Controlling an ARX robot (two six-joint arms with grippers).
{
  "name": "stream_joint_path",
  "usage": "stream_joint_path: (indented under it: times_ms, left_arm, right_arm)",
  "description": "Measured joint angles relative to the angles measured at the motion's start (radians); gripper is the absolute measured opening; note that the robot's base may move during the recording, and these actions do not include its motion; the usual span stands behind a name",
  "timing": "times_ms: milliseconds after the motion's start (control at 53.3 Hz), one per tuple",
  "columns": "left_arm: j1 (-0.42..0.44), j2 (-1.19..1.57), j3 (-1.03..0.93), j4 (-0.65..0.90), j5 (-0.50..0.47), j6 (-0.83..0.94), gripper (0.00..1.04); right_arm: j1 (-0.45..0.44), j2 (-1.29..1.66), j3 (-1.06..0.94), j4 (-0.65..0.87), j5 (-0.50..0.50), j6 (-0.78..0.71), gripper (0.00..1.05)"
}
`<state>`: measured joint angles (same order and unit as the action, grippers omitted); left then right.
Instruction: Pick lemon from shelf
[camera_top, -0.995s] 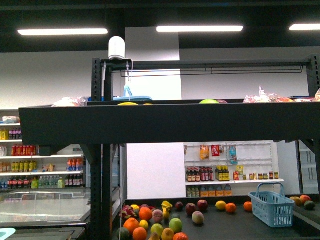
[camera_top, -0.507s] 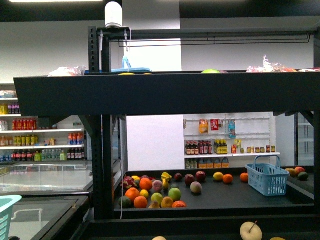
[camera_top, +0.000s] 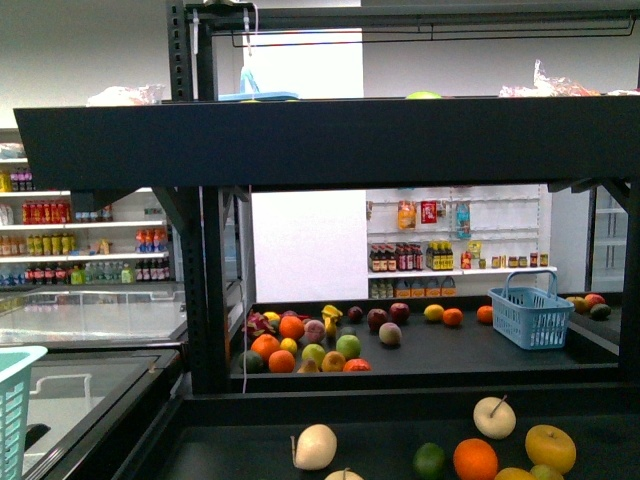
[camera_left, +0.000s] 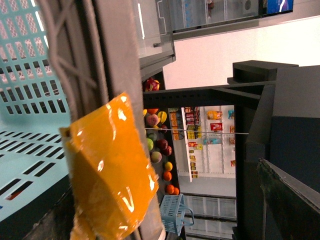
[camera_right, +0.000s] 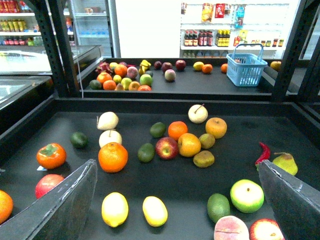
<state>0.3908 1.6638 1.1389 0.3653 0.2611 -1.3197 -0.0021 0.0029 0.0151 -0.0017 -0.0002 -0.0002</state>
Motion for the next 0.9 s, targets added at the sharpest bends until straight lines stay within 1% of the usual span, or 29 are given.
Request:
stream_joint_path:
  times_ms: [188,394,469,488,563,582,770,845,901]
  left_arm:
    - [0.027,0.056,0.044,-0.032,-0.007,0.019,0.97]
    - [0.034,0.089,0.056,-0.019,-0.009,0.043,0.97]
    - [0.033,0.09,0.058,-0.011,-0.011,0.053,0.84]
    - [0.033,0.09,0.058,-0.009,-0.011,0.055,0.82]
    - [0.033,0.09,0.058,0.009,-0.011,0.064,0.68]
    - [0.033,0.09,0.058,0.01,-0.011,0.066,0.66]
    - [0.031,0.09,0.053,0.014,-0.014,0.075,0.33]
    - [0.031,0.09,0.053,0.013,-0.005,0.062,0.22]
    - [0.031,0.089,0.053,0.006,0.002,0.045,0.18]
  right_arm:
    - [0.0,0.0,0.0,0.0,0.0,0.0,0.97]
    - [0.0,0.0,0.0,0.0,0.0,0.0,0.97]
    - [0.0,0.0,0.0,0.0,0.0,0.0,0.97]
    - [0.0,0.0,0.0,0.0,0.0,0.0,0.97]
    - [0.0,0.0,0.0,0.0,0.0,0.0,0.97]
    - [0.0,0.0,0.0,0.0,0.0,0.0,0.97]
    - [0.0,0.0,0.0,0.0,0.0,0.0,0.97]
    - [0.0,0.0,0.0,0.0,0.0,0.0,0.97]
    - [0.0,0.0,0.0,0.0,0.0,0.0,0.97]
